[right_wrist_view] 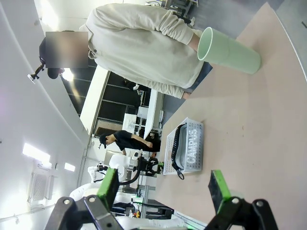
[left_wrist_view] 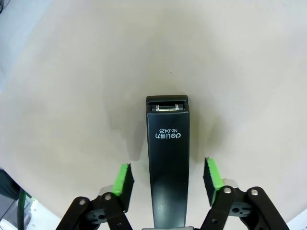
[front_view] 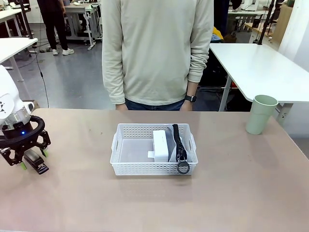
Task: Efficiently arrange items inside the basket to fit them all.
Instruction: Pick up the Stapler and place it inside the Organizing basket.
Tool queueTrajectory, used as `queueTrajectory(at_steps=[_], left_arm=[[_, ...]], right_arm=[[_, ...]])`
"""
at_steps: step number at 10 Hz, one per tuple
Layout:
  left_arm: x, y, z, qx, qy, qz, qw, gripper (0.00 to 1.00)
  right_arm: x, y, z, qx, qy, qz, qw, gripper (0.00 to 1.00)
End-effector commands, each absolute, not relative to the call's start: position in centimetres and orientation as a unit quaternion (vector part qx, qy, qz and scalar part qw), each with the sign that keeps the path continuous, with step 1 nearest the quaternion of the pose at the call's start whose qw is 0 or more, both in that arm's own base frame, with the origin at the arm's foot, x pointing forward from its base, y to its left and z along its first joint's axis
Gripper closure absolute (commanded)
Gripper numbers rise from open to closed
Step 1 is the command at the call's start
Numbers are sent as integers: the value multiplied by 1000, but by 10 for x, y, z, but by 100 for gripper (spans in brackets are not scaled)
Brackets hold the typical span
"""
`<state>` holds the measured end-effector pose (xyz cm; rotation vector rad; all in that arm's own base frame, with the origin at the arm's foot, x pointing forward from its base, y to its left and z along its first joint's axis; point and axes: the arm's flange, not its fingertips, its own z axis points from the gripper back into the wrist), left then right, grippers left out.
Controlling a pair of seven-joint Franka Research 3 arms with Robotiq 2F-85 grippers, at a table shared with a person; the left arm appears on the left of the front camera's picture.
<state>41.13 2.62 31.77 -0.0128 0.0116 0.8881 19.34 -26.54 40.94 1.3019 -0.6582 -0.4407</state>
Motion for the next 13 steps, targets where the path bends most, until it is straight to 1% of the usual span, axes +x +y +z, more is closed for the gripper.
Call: queueTrajectory(at_steps=[1, 2, 3, 4, 5, 8, 10, 11, 13], left_arm=[[411, 29, 315, 9, -7, 434, 901, 100], [413, 29, 314, 16, -8, 433, 901, 100], [413, 29, 314, 24, -12, 433, 901, 85], [413, 30, 313, 30, -13, 428, 903, 95], [413, 30, 313, 32, -11, 428, 903, 100], [409, 31, 317, 25, -10, 423, 906, 100], [403, 31, 334, 13, -21, 408, 913, 100], [400, 30, 360, -20, -23, 377, 926, 100], [388, 16, 426, -99, 8, 220, 971, 100]], right_arm=[[194, -264, 410, 591, -314, -191, 718, 0], [194, -264, 410, 591, -314, -191, 718, 0], [194, -264, 410, 591, -314, -191, 718, 0], [194, -264, 410, 591, -314, -191, 718, 0], [194, -264, 410, 591, -314, -191, 718, 0], [194, -264, 410, 591, -314, -191, 718, 0], [194, -264, 410, 591, -314, -191, 718, 0], [194, -264, 410, 591, -314, -191, 718, 0], [194, -264, 410, 591, -314, -191, 718, 0]])
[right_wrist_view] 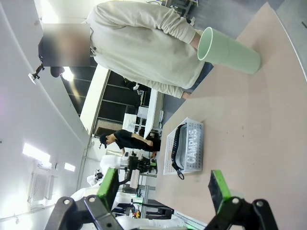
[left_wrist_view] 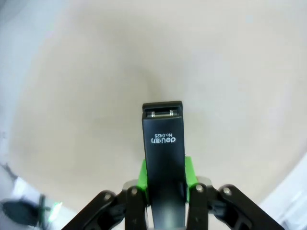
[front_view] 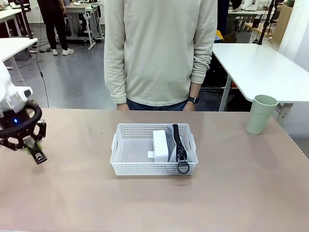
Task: Efficiently arrange items inside the basket to fit them all.
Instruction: Pick up the Stapler and place it inside the Organizing basket.
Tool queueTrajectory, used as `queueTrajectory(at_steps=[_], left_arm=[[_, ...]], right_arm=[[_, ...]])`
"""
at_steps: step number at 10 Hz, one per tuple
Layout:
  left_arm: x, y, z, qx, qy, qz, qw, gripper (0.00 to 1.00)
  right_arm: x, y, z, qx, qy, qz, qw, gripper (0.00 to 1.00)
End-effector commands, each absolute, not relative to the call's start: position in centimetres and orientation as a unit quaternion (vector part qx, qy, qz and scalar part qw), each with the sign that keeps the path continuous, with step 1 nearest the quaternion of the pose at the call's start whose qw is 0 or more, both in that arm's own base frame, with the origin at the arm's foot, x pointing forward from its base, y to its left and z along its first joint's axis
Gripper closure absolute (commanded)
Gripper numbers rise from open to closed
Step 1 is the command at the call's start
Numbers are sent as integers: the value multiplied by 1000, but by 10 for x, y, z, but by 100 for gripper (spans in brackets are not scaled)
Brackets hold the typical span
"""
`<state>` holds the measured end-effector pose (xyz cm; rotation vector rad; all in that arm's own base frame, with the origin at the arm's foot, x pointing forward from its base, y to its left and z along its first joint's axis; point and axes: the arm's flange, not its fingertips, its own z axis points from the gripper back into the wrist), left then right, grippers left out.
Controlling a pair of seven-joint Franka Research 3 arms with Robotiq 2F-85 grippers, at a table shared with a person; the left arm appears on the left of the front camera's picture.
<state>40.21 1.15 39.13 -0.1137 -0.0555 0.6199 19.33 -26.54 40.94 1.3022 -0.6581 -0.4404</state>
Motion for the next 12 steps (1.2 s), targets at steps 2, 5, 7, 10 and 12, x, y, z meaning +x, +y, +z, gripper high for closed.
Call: queueTrajectory(at_steps=[2, 5, 7, 10, 12], left_arm=[[367, -4, 463, -156, 76, -5, 985, 100], [336, -23, 473, -133, -31, 24, 990, 100], [345, -33, 479, -154, 25, -17, 988, 100], [345, -33, 479, -154, 25, -17, 988, 100], [354, -57, 481, -142, -18, -61, 988, 68]], right_arm=[[194, -264, 410, 591, -314, -191, 718, 0], [194, -264, 410, 591, -314, -191, 718, 0], [194, -264, 410, 591, -314, -191, 718, 0], [194, -264, 410, 591, -314, -191, 718, 0], [194, -264, 410, 591, -314, -191, 718, 0]])
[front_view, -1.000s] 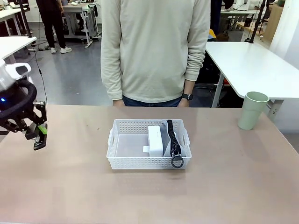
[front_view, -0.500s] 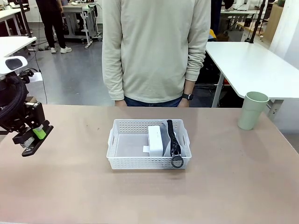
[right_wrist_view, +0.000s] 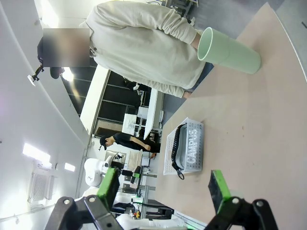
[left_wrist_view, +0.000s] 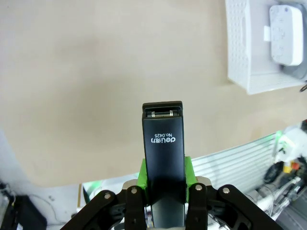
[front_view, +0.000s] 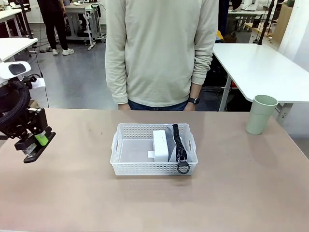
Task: Efficiently arrange items inside the basket to fit them all.
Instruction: Pick up the Stapler and place it inside the Organizing basket.
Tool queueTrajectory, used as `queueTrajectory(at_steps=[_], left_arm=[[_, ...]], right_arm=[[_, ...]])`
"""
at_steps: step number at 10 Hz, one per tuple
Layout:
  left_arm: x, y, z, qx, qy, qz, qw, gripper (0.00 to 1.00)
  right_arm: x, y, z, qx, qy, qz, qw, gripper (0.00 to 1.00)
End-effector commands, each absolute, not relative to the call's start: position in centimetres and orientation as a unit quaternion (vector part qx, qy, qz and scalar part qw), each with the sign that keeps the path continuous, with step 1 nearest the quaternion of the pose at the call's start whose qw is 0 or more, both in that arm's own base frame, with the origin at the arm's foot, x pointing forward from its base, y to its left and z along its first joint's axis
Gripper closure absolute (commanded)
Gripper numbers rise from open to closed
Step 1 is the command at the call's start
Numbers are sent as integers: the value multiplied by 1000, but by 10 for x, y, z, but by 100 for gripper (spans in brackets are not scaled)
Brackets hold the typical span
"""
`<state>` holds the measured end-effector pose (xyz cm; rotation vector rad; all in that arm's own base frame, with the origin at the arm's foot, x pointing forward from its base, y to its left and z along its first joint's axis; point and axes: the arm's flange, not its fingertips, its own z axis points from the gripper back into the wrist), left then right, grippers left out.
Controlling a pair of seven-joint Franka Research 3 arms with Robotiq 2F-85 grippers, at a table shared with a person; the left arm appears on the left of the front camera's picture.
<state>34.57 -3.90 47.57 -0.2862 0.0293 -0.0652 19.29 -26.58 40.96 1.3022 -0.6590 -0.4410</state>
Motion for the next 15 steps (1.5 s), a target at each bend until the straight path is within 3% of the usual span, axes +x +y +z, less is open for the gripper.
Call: queueTrajectory(at_steps=[1, 3, 5, 7, 9, 13, 15], left_arm=[[368, -95, 487, -106, -59, -173, 977, 68], [402, -188, 481, -74, -88, -344, 932, 68], [412, -253, 461, -43, -126, -433, 892, 68], [422, -292, 439, -25, -96, -519, 849, 68], [432, -301, 424, -71, -40, -488, 869, 68], [437, -319, 376, -111, -13, -426, 898, 68], [433, -328, 365, -94, -33, -399, 912, 68]], right_arm=[[194, -264, 410, 591, -314, -191, 718, 0], [194, -264, 410, 591, -314, -191, 718, 0], [194, -264, 410, 591, -314, -191, 718, 0], [194, -264, 410, 591, -314, -191, 718, 0], [194, -264, 410, 591, -314, -191, 718, 0], [194, -264, 410, 591, -314, -191, 718, 0], [194, -264, 410, 591, -314, -191, 718, 0]])
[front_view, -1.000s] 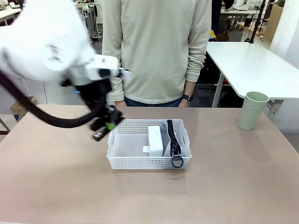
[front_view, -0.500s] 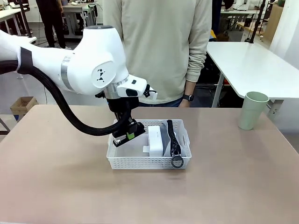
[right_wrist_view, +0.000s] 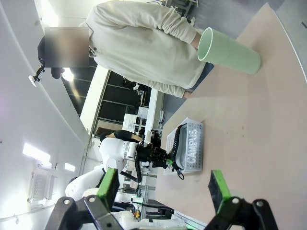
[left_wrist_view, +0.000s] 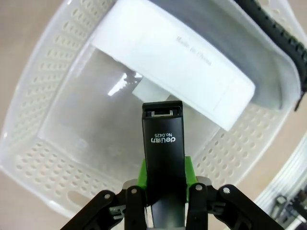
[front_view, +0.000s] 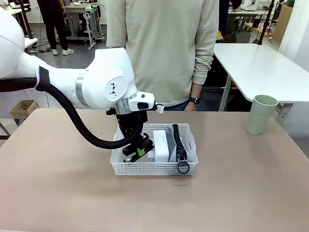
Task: Efficiently arrange items inside the basket to fit them all.
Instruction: Pick up the Stapler and place it inside the Organizing basket.
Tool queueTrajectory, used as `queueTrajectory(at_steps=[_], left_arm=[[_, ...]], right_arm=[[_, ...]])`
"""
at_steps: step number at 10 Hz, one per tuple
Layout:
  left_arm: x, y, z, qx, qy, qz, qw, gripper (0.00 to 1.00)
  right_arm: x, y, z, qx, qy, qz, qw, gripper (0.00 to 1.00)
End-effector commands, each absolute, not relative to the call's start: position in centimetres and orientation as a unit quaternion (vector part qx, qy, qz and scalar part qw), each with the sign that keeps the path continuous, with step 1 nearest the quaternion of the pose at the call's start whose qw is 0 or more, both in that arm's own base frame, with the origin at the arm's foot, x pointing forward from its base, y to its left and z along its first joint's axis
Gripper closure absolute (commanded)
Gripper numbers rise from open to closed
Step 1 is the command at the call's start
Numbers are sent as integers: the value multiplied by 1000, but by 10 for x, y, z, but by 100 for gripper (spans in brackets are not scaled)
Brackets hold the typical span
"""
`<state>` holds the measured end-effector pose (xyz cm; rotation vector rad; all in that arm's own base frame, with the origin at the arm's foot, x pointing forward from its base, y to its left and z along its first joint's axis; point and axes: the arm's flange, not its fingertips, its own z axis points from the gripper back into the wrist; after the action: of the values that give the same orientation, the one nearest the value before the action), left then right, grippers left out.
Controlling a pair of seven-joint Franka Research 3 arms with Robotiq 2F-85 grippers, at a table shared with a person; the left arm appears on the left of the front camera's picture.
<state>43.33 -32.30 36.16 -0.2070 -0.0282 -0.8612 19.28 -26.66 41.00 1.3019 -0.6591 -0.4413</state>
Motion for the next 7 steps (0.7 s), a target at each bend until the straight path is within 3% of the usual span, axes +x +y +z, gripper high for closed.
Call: queueTrajectory(at_steps=[1, 5, 7], left_arm=[[432, -330, 364, -88, -37, -394, 914, 68], [435, -332, 354, -56, -25, -379, 923, 68], [437, -333, 353, -47, -17, -378, 924, 11]], right_arm=[[194, -264, 410, 591, -314, -191, 718, 0], [194, -264, 410, 591, -314, -191, 718, 0], [194, -264, 410, 591, -314, -191, 718, 0]])
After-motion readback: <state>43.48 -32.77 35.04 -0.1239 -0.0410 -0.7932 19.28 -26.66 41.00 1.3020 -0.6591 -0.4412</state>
